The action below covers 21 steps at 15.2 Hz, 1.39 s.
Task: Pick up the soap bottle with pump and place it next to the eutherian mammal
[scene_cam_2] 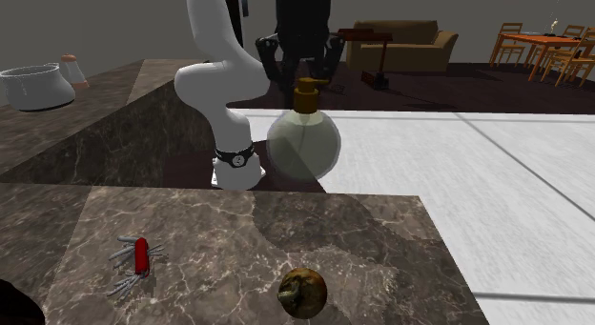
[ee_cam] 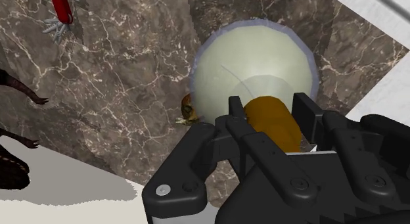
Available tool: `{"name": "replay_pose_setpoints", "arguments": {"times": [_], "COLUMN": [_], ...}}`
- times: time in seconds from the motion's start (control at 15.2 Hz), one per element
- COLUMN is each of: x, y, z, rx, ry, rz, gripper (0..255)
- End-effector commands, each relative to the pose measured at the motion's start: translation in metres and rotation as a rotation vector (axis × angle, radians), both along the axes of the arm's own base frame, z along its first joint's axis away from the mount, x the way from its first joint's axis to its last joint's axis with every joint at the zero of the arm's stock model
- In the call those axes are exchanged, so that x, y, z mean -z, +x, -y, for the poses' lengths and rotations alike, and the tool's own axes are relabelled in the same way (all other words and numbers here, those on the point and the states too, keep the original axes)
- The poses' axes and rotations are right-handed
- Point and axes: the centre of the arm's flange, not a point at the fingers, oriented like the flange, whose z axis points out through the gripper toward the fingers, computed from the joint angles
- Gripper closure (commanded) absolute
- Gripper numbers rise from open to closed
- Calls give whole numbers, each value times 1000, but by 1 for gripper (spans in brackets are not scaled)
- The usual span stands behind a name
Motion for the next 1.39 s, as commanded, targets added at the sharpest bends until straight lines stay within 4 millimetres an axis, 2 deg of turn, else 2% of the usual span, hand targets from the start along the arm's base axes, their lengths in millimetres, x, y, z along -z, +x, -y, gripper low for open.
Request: {"name": "replay_pose_setpoints", "arguments": {"times": [0.0,1.32], "x": [-11,-116], "y": [-1,-1], "z": [0,0], "rx": [0,0], "ry": [0,0], "rz": [0,0], "gripper": [255,255]}}
